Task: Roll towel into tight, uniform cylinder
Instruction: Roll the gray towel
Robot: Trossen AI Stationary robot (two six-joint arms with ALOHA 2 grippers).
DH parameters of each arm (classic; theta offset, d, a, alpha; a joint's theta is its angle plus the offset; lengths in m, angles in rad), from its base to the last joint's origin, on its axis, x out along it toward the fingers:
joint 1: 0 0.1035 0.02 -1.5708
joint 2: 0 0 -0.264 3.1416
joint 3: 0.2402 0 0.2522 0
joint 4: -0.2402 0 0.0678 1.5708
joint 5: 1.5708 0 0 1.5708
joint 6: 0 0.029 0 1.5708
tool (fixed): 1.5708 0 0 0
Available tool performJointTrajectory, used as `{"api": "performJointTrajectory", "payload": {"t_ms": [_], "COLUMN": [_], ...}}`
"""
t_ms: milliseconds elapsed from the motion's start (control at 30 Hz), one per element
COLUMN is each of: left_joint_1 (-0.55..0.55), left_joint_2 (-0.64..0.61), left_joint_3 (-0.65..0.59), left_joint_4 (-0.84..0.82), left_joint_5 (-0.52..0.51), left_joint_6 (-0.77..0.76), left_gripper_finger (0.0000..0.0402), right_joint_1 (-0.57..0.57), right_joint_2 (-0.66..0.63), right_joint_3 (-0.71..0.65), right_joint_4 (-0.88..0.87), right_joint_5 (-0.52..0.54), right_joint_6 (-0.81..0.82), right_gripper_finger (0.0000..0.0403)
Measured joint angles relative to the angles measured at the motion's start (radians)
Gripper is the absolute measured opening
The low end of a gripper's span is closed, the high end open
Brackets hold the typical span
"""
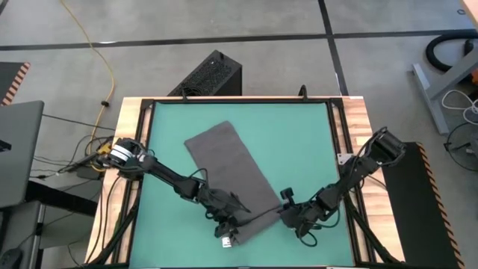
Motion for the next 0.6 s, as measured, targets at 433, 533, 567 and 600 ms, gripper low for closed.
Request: {"api": "performJointTrajectory", "payload": {"t_ms": [433,533,567,600], "left_joint_1": [-0.051,-0.078,-0.088,-0.096], "left_joint_2": [-0.247,-0.282,-0.288,-0.291], "left_joint_3": [-0.011,-0.013,-0.013,-0.013], "left_joint_4": [-0.291,-0.268,-0.259,-0.243], "left_joint_5": [-0.274,-0.36,-0.38,-0.388], "left_joint_6": [0.195,0.23,0.241,0.251], "left_gripper_finger": [0.0151,0.0151,0.0151,0.0151], "right_joint_1": [-0.112,-0.148,-0.161,-0.176], "right_joint_2": [-0.003,-0.002,-0.002,-0.002], "right_joint_3": [0.001,0.001,0.001,0.001], "right_joint_4": [0.017,0.031,0.036,0.041], "right_joint_5": [-0.262,-0.319,-0.339,-0.362], "right_joint_6": [0.331,0.382,0.399,0.412], "right_gripper_finger": [0.0048,0.005,0.005,0.005]}}
